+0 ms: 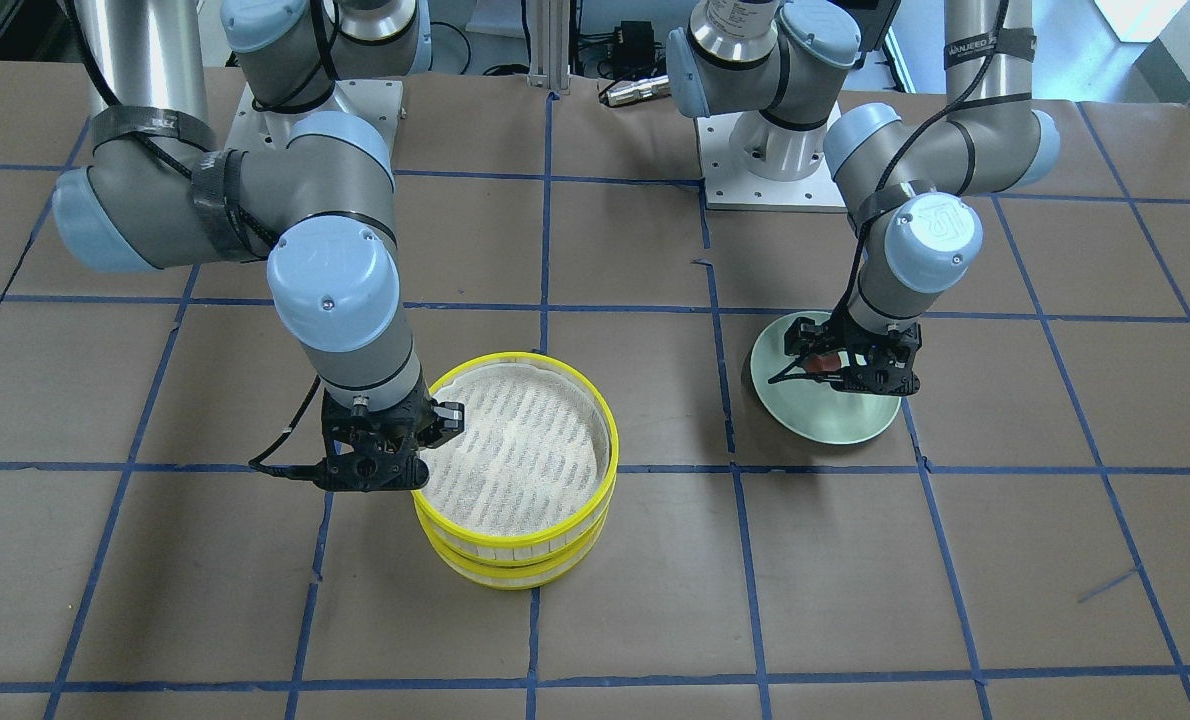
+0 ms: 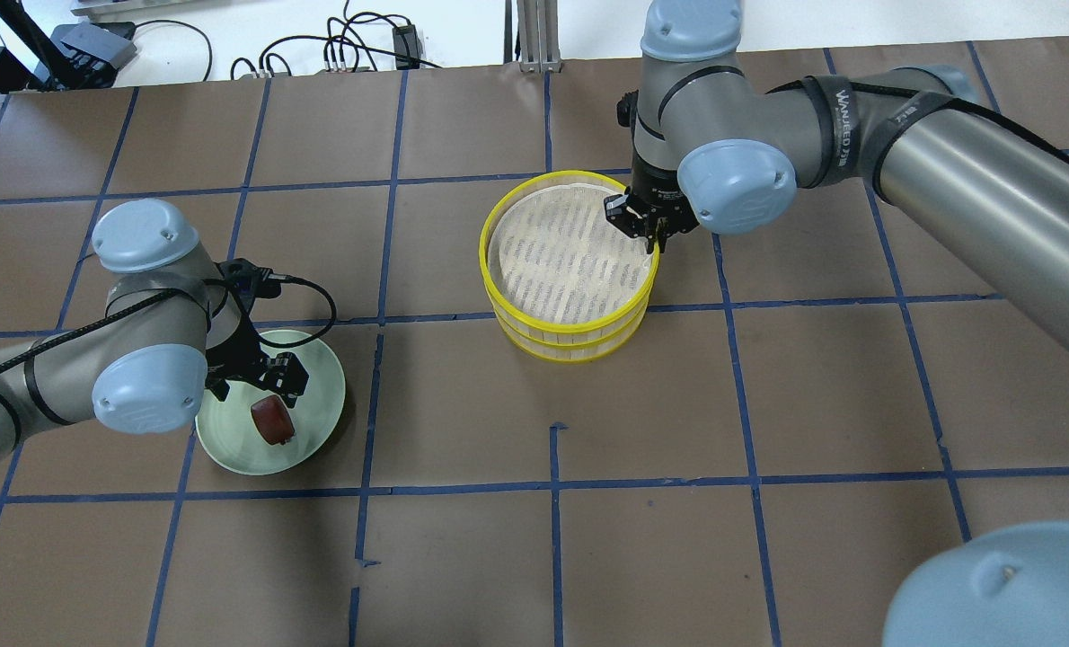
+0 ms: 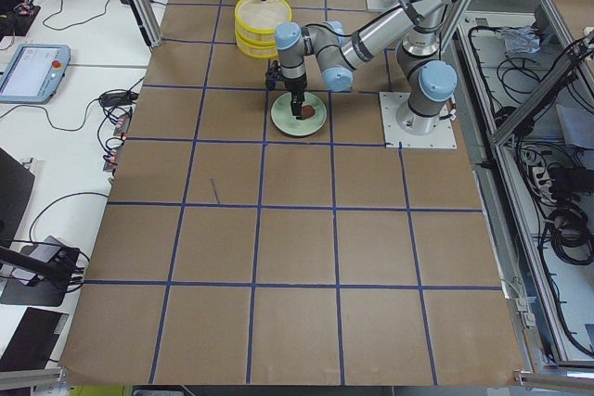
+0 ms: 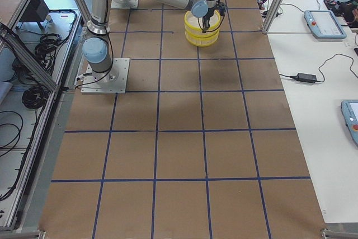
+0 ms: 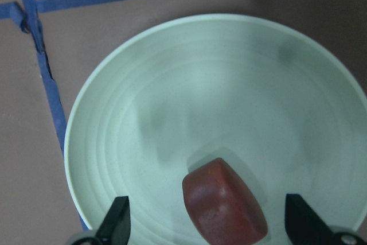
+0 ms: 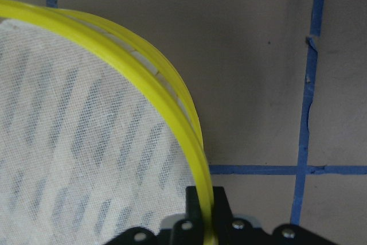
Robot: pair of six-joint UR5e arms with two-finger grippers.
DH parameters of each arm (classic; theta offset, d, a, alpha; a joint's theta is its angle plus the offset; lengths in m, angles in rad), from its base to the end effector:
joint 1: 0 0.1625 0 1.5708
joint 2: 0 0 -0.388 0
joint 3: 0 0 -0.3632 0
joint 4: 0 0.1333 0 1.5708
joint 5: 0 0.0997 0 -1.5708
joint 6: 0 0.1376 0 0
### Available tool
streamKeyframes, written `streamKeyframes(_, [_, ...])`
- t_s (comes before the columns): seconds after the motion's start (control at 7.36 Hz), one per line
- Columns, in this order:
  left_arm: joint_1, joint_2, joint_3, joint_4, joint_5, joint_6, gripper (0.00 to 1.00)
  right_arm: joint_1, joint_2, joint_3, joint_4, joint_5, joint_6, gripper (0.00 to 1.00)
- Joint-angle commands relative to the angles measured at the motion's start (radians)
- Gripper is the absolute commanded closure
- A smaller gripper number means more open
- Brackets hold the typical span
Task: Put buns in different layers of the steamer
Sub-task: 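Grasp the red-brown bun on the plate with left gripper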
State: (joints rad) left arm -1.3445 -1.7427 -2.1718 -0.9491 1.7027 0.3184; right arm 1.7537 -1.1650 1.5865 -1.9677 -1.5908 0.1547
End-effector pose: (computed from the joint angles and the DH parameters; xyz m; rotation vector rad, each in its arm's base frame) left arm -0.0215 -0.4199 0.1413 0.1553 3.0391 0.2761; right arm 0.2340 -0.5474 0.2304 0.0443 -3.1173 -0.0326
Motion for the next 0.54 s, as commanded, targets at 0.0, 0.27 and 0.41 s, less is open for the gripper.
streamKeyframes(0.0, [0.002,-0.018,0.001,-0.099,-0.001,-0.030,0.79,0.001,0.018,-0.016,0.003,-0.005,0.047,0.86])
streamKeyframes(0.27, [-0.028,0.074,0.073,-0.117,-0.015,-0.079,0.97,0.001,0.022,-0.013,0.001,-0.008,0.045,0.86])
streamKeyframes(0.41, [-0.042,0.148,0.145,-0.201,-0.064,-0.076,0.96,0.001,0.022,-0.011,0.003,-0.008,0.046,0.86])
